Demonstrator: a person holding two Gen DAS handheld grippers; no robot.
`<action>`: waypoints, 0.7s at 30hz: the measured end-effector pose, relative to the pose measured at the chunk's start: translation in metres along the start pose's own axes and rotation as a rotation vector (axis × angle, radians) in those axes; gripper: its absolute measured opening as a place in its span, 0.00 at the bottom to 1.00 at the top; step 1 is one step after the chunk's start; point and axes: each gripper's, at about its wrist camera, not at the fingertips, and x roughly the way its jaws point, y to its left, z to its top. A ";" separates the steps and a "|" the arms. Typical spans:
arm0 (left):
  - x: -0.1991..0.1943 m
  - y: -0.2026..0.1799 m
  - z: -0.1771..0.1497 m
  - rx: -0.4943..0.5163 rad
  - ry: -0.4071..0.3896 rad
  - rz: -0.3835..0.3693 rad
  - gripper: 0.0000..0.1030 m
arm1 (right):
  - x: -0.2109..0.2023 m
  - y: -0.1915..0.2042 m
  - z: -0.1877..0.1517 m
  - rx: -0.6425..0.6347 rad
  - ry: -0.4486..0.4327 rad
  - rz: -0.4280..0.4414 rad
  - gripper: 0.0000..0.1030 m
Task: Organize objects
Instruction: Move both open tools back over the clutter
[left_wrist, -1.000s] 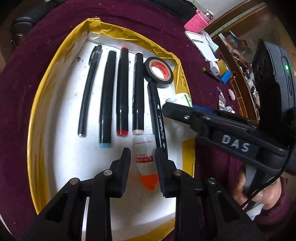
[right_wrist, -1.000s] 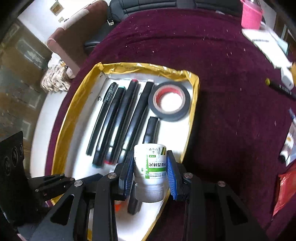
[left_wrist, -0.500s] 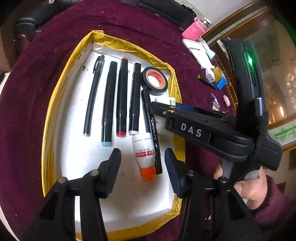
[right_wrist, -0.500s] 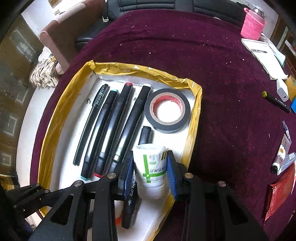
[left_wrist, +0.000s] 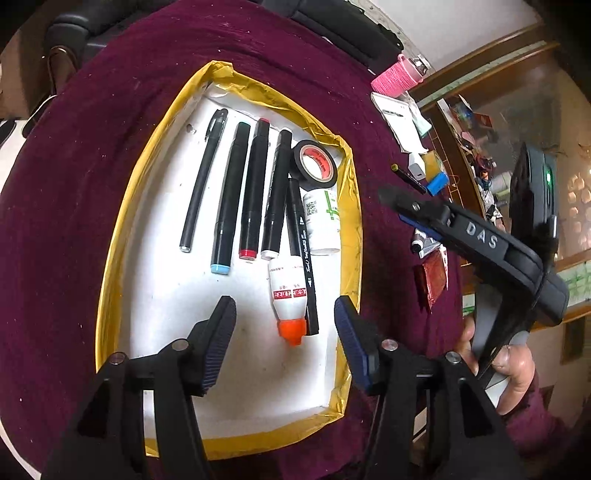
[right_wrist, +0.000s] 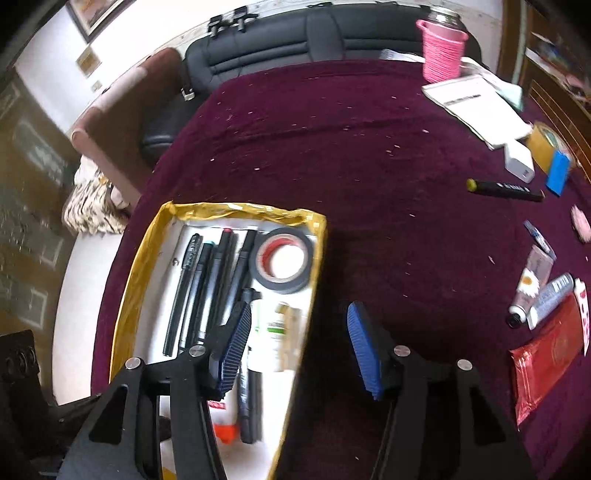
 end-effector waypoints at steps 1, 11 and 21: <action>0.000 -0.002 0.000 -0.003 -0.002 0.003 0.53 | -0.002 -0.006 -0.001 0.016 0.002 0.002 0.48; 0.011 -0.043 0.002 0.026 -0.001 -0.026 0.54 | -0.014 -0.067 -0.037 0.110 0.034 0.003 0.48; 0.053 -0.113 -0.019 0.111 0.085 -0.028 0.55 | -0.059 -0.208 -0.061 0.335 -0.022 -0.059 0.48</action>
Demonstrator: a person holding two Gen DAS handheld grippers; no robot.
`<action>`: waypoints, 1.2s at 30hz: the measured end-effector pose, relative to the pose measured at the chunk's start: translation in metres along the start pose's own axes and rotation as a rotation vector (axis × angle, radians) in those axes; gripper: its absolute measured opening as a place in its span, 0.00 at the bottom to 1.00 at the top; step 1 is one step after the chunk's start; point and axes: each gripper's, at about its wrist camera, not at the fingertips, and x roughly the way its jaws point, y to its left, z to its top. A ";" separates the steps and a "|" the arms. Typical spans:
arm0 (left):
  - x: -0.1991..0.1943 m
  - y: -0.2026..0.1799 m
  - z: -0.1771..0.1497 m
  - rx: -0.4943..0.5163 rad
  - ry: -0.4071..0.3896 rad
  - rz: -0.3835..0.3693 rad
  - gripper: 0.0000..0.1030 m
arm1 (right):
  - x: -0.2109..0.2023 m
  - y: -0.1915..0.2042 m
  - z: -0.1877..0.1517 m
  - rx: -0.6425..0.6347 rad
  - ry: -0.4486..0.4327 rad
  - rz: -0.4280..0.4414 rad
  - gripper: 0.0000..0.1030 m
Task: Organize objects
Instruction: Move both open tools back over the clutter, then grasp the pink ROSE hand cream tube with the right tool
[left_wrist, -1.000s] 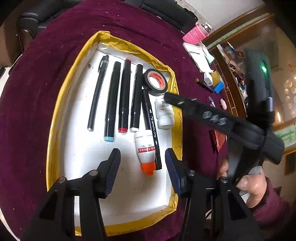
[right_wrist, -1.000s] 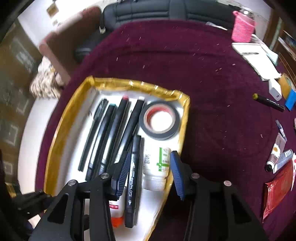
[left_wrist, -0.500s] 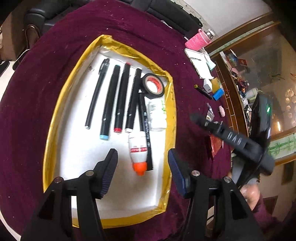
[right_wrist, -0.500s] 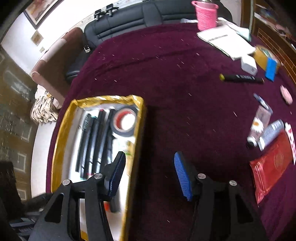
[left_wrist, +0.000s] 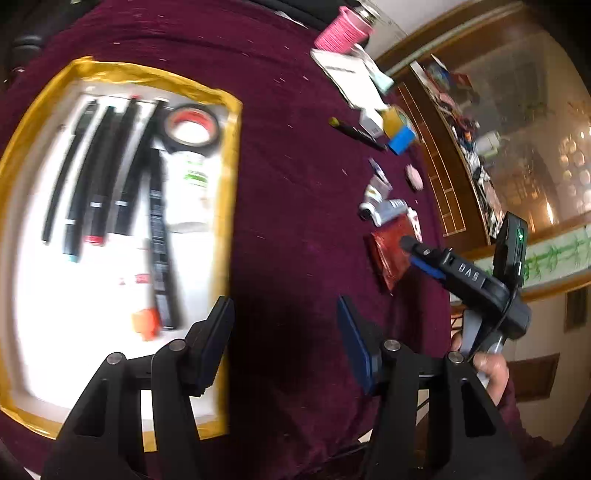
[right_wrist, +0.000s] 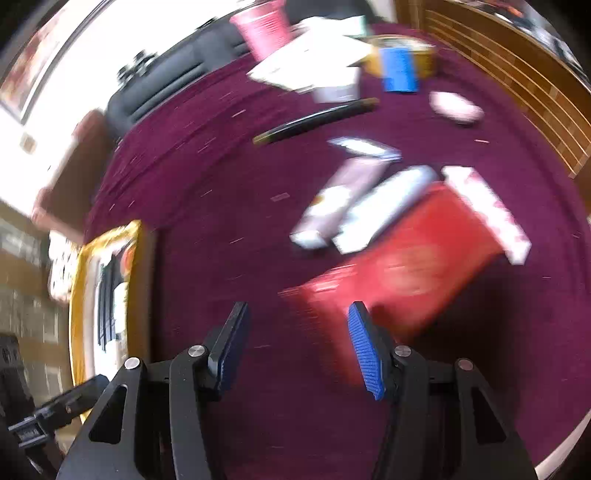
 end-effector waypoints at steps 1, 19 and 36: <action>0.004 -0.007 -0.001 0.006 0.005 0.000 0.55 | -0.004 -0.015 0.003 0.019 -0.008 -0.008 0.48; 0.059 -0.109 -0.031 0.051 0.032 0.029 0.54 | 0.010 -0.120 0.069 -0.171 -0.018 -0.126 0.48; 0.110 -0.179 0.025 0.300 0.013 0.042 0.54 | 0.033 -0.120 0.081 -0.288 0.077 -0.110 0.29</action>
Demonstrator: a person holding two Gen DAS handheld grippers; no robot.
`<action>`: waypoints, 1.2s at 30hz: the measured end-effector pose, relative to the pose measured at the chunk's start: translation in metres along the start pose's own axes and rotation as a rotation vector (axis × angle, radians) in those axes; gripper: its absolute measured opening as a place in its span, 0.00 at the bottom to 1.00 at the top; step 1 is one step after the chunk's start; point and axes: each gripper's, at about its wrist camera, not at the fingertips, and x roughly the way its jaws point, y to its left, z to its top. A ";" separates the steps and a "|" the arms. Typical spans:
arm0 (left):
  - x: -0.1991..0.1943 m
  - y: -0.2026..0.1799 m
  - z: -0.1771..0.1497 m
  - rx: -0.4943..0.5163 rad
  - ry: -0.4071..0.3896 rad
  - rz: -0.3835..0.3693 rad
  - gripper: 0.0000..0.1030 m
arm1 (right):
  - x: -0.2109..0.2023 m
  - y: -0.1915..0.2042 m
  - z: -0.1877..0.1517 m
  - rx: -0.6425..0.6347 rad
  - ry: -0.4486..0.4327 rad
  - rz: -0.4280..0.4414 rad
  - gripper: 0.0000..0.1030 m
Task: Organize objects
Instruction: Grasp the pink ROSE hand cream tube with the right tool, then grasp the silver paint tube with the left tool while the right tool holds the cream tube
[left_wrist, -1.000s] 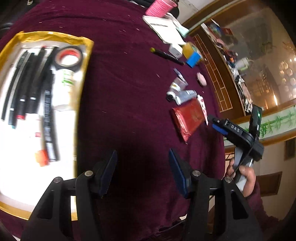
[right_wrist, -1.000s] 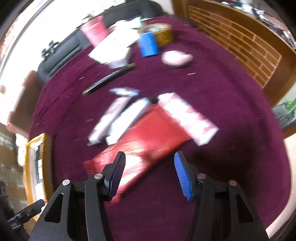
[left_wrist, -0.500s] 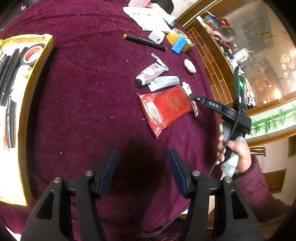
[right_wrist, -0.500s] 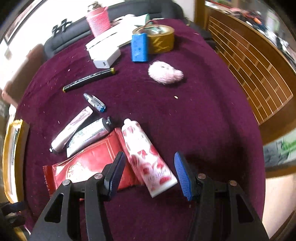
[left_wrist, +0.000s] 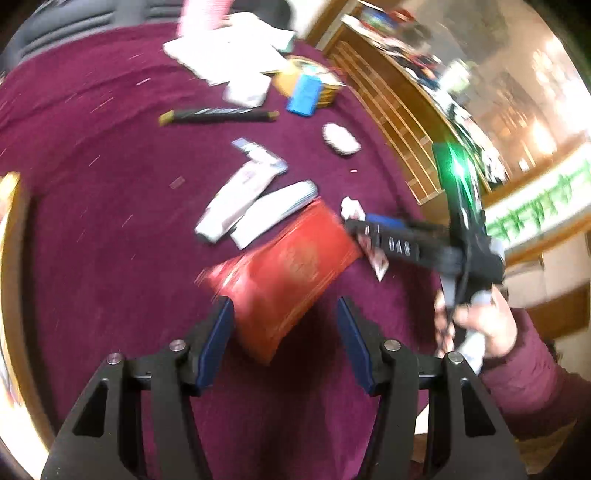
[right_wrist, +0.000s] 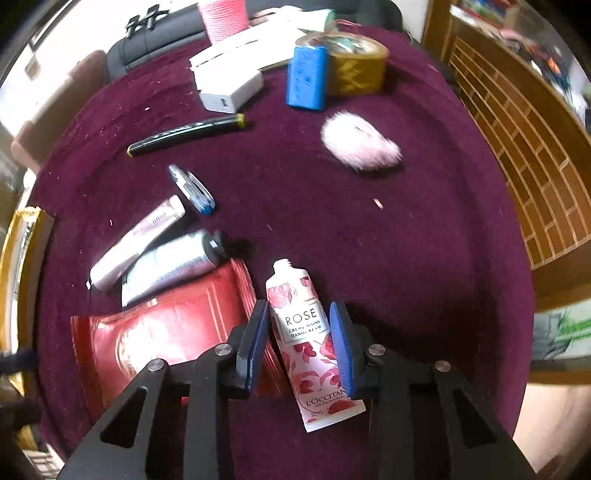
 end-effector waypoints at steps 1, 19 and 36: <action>0.008 -0.007 0.009 0.048 0.004 -0.003 0.54 | -0.002 -0.006 -0.004 0.019 0.007 0.010 0.29; 0.104 -0.009 0.085 0.400 0.179 0.053 0.54 | -0.011 -0.036 -0.041 0.085 -0.015 0.087 0.30; 0.100 -0.030 0.068 0.417 0.107 0.161 0.30 | -0.011 -0.009 -0.049 -0.024 -0.025 -0.057 0.40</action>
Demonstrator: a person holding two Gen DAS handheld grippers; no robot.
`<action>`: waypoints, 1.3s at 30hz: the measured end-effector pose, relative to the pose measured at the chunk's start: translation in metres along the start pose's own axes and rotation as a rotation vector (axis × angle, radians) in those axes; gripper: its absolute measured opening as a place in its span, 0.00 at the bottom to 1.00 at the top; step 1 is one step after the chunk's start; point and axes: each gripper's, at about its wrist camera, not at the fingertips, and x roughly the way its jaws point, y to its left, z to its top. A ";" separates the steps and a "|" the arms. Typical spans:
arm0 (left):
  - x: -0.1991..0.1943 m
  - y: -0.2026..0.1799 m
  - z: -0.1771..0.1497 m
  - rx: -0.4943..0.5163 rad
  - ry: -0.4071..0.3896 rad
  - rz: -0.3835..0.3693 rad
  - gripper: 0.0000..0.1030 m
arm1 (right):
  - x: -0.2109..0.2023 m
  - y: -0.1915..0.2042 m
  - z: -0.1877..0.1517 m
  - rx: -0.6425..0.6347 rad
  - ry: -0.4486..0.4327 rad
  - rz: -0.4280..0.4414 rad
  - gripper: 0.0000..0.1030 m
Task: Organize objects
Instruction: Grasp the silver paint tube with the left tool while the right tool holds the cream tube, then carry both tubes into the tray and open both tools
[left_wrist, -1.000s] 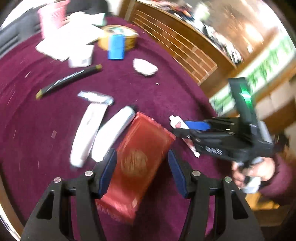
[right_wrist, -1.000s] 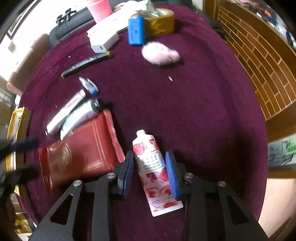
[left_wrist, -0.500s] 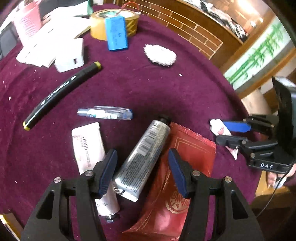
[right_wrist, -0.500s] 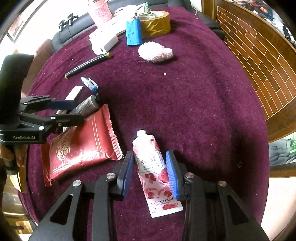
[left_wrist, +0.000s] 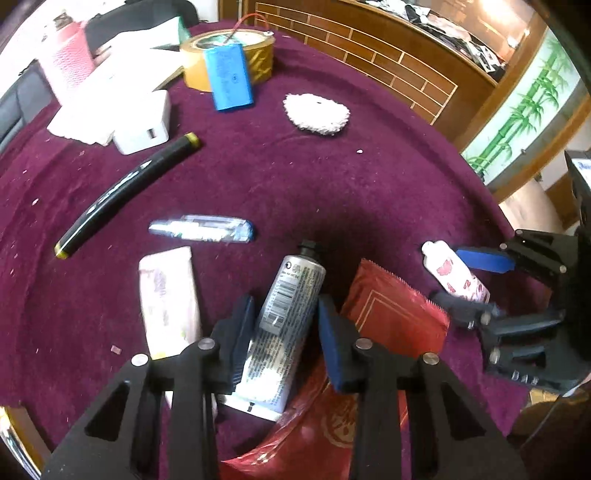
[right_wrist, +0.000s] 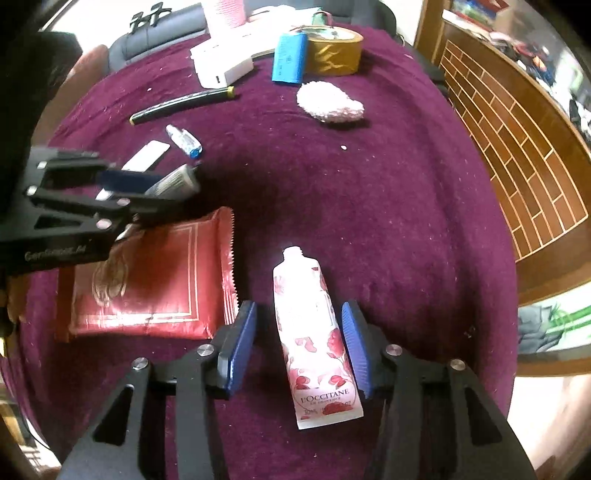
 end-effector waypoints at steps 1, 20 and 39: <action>-0.004 0.001 -0.003 -0.009 -0.007 -0.007 0.29 | -0.001 -0.001 0.000 0.007 0.003 -0.004 0.32; -0.118 0.034 -0.092 -0.275 -0.325 -0.156 0.20 | -0.051 0.016 -0.010 0.169 -0.043 0.265 0.28; -0.264 0.145 -0.291 -0.555 -0.360 0.016 0.20 | -0.074 0.241 0.012 -0.124 -0.024 0.482 0.28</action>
